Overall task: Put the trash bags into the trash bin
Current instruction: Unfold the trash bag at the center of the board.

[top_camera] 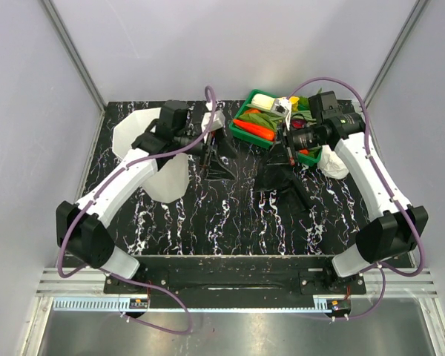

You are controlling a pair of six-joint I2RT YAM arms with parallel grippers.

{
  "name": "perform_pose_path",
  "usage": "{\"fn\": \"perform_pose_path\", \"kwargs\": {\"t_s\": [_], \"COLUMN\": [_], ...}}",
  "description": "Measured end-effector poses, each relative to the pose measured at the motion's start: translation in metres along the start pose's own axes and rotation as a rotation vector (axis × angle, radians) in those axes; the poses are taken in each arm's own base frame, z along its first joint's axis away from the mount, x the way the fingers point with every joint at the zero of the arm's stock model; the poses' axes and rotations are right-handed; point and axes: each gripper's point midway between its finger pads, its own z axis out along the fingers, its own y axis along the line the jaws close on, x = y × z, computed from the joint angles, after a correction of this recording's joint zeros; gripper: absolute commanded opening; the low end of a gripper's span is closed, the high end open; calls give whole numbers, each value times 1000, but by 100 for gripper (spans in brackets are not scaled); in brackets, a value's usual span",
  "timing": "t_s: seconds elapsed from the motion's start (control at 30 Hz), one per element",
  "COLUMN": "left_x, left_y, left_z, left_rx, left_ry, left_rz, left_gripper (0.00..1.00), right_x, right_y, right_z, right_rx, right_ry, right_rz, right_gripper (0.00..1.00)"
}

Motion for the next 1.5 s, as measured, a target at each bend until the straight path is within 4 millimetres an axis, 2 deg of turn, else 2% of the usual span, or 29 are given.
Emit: {"fn": "perform_pose_path", "kwargs": {"t_s": [0.17, 0.43, 0.53, 0.7, 0.8, 0.9, 1.13, 1.17, 1.2, 1.23, 1.27, 1.3, 1.37, 1.5], "left_x": [16, 22, 22, 23, 25, 28, 29, 29, 29, 28, 28, 29, 28, 20], "left_y": [-7, -4, -1, 4, 6, 7, 1, 0, 0, 0, 0, 0, 2, 13], "left_z": [19, 39, 44, 49, 50, 51, 52, 52, 52, 51, 51, 50, 47, 39], "left_rx": [12, -55, -82, -108, -110, -101, -64, -58, -56, -54, -54, -54, -62, -105], "left_ry": [39, 81, 87, 94, 98, 103, 103, 102, 102, 100, 100, 100, 94, 63], "left_rz": [-7, 29, 45, 53, 48, 47, 69, 70, 70, 68, 64, 56, 35, -12], "left_gripper": [93, 92, 85, 54, 30, 1, 0, 0, 0, 0, 0, 0, 0, 0], "right_x": [-12, -23, -25, -26, -26, -26, -23, -22, -21, -20, -19, -18, -16, -13], "right_y": [2, -6, -7, -10, -11, -12, -16, -18, -19, -20, -22, -24, -28, -31], "right_z": [-1, -1, -1, -1, -1, -1, -2, -2, -2, -2, -2, -2, -4, -9], "right_rx": [-4, 36, 42, 57, 58, 64, 81, 88, 94, 99, 112, 122, 148, 195], "right_ry": [-36, -66, -70, -74, -74, -74, -70, -67, -64, -61, -58, -55, -46, -31], "right_rz": [29, 61, 70, 75, 78, 78, 87, 89, 93, 96, 99, 98, 96, 66], "right_gripper": [0, 0, 0, 0, 0, 0, 1, 6, 18, 26, 52, 66, 72, 72]}}
